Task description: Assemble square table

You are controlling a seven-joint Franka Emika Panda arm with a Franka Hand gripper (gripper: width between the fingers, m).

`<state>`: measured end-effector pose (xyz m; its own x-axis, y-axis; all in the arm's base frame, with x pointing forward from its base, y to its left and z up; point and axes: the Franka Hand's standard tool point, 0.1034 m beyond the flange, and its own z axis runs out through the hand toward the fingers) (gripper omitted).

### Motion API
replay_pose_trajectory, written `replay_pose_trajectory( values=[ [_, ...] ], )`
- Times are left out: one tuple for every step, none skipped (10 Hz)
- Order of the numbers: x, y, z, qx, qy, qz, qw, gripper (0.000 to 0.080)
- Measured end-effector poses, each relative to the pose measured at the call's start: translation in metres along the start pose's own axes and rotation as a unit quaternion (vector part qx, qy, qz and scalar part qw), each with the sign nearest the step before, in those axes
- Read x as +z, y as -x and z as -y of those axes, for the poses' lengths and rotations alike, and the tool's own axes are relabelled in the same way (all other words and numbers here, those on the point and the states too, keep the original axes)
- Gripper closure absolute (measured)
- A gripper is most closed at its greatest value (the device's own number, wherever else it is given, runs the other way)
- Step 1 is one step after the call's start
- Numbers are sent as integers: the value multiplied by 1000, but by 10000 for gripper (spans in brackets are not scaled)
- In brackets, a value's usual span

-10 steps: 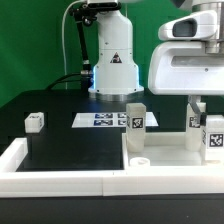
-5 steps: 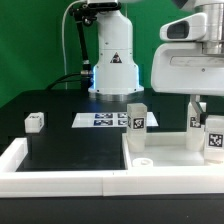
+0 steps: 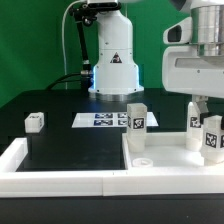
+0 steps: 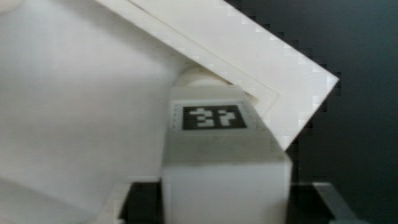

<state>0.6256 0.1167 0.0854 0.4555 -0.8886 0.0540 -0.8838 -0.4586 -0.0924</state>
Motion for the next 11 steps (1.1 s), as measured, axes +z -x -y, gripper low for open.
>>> replay_pose_trajectory(
  values=[
    [0, -1, 0, 27, 0, 0, 1000, 505],
    [0, -1, 0, 41, 1, 0, 999, 505],
    [0, -1, -1, 83, 2, 0, 997, 505],
    [0, -1, -1, 91, 2, 0, 996, 505],
    [1, 0, -1, 91, 2, 0, 996, 505],
    [0, 0, -1, 72, 2, 0, 997, 322],
    [0, 1, 1, 56, -6, -3, 998, 209],
    [0, 4, 2, 13, -6, -4, 1000, 209],
    [0, 6, 4, -67, -8, -5, 998, 162],
    [0, 7, 5, -130, -12, -6, 991, 153],
    [0, 9, 6, -181, -12, -6, 983, 153]
  ],
)
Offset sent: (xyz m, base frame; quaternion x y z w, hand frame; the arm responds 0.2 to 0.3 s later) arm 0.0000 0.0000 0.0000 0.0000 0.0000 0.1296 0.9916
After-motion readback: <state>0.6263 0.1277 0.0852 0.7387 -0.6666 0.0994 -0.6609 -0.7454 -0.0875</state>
